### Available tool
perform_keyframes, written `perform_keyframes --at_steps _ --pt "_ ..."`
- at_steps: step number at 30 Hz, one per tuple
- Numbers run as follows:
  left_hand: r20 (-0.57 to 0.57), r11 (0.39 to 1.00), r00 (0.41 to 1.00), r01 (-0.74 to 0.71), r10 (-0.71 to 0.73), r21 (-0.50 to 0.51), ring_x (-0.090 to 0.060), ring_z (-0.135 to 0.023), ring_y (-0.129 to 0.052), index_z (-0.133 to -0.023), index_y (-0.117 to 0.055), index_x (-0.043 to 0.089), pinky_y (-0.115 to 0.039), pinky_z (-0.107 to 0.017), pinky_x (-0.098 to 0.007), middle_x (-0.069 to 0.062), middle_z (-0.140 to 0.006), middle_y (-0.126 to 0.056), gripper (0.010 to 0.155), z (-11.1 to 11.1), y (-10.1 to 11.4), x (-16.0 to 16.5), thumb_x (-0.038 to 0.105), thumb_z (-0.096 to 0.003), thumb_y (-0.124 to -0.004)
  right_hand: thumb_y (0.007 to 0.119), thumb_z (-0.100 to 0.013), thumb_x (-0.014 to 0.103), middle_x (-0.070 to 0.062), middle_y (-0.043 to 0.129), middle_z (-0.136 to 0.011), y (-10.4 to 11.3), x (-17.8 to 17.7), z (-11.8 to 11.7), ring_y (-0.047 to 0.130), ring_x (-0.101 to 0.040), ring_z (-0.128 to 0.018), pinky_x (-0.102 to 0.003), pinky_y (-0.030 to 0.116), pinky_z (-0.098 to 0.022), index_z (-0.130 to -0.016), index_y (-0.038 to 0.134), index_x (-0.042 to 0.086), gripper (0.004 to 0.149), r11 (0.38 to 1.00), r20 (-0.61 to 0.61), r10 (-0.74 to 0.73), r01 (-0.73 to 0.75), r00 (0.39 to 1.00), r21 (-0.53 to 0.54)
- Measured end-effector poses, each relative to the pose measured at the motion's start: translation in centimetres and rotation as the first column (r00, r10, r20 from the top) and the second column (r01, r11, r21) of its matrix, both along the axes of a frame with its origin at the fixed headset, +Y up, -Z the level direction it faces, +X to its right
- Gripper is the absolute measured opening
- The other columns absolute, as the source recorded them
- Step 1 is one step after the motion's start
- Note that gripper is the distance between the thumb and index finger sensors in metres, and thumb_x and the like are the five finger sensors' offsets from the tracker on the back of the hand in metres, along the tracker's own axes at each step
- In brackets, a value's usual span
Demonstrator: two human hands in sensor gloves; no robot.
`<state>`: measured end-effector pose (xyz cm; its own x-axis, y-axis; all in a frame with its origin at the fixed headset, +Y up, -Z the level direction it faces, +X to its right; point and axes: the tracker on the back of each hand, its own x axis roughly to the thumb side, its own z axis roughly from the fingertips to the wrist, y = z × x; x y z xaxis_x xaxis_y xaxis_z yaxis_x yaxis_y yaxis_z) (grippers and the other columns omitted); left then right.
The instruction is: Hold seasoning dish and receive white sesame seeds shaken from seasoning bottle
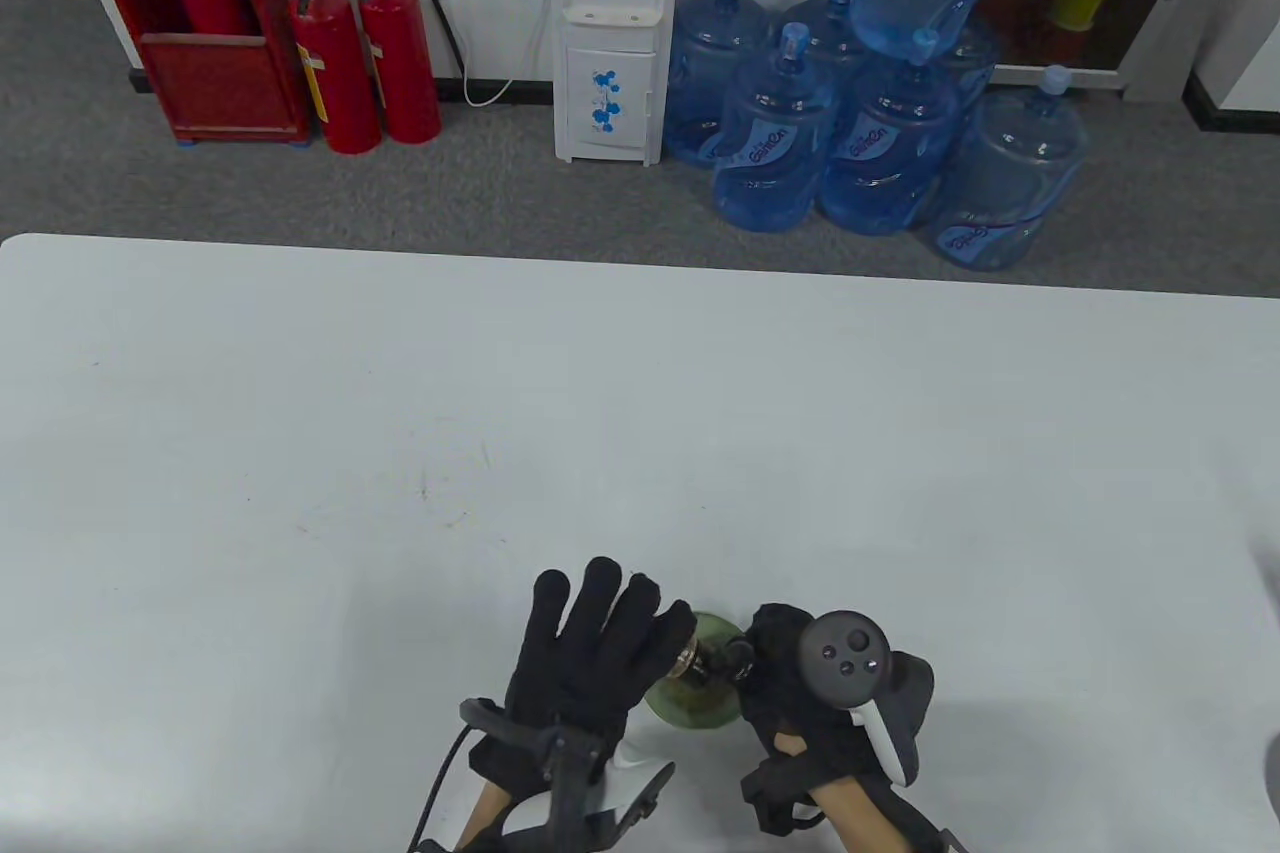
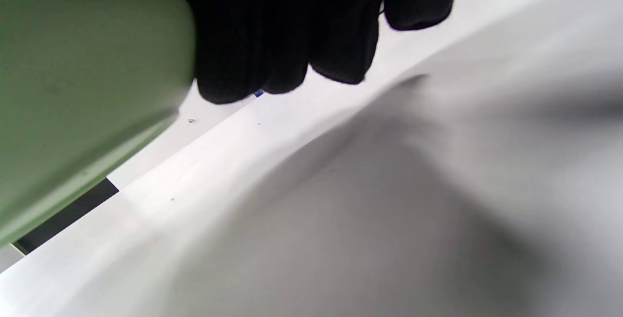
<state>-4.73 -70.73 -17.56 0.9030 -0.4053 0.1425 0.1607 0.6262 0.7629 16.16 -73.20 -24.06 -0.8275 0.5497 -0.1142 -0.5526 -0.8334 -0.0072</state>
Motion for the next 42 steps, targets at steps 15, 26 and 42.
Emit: perform_keyframes --at_steps 15,26,42 --pt "0.052 0.95 0.952 -0.295 0.301 -0.1 -0.019 -0.109 -0.063 -0.088 -0.074 0.059 -0.046 -0.084 -0.058 0.023 -0.103 -0.068 0.064 -0.3 0.8 -0.7 0.037 -0.0381 -0.107 0.083 -0.045 0.051 0.006 0.076 -0.097 0.1 -0.3 0.2 0.077 -0.027 -0.096 -0.053 0.056 -0.076 -0.069 0.089 0.019 0.041 1.0 -0.013 -0.015 0.015 1.0 0.0" --pt "0.04 0.981 0.98 -0.195 0.194 0.024 -0.017 -0.109 -0.066 -0.087 -0.072 0.062 -0.05 -0.082 -0.056 0.026 -0.103 -0.068 0.063 0.5 1.6 -1.1 0.043 -0.0372 -0.106 0.083 -0.045 0.051 0.005 0.076 -0.097 0.1 0.1 0.1 0.077 -0.027 -0.096 -0.054 0.056 -0.076 -0.069 0.09 0.018 0.041 1.0 0.003 -0.016 0.016 1.0 0.004" --pt "0.01 1.0 1.0 -0.022 0.022 -0.012 -0.016 -0.108 -0.069 -0.086 -0.073 0.064 -0.051 -0.083 -0.057 0.027 -0.102 -0.07 0.063 0.2 0.4 -0.6 0.043 -0.0358 -0.107 0.083 -0.045 0.051 0.005 0.077 -0.096 0.1 0.7 -0.2 0.077 -0.028 -0.095 -0.054 0.056 -0.076 -0.069 0.09 0.018 0.041 1.0 0.019 -0.025 0.025 1.0 0.007"
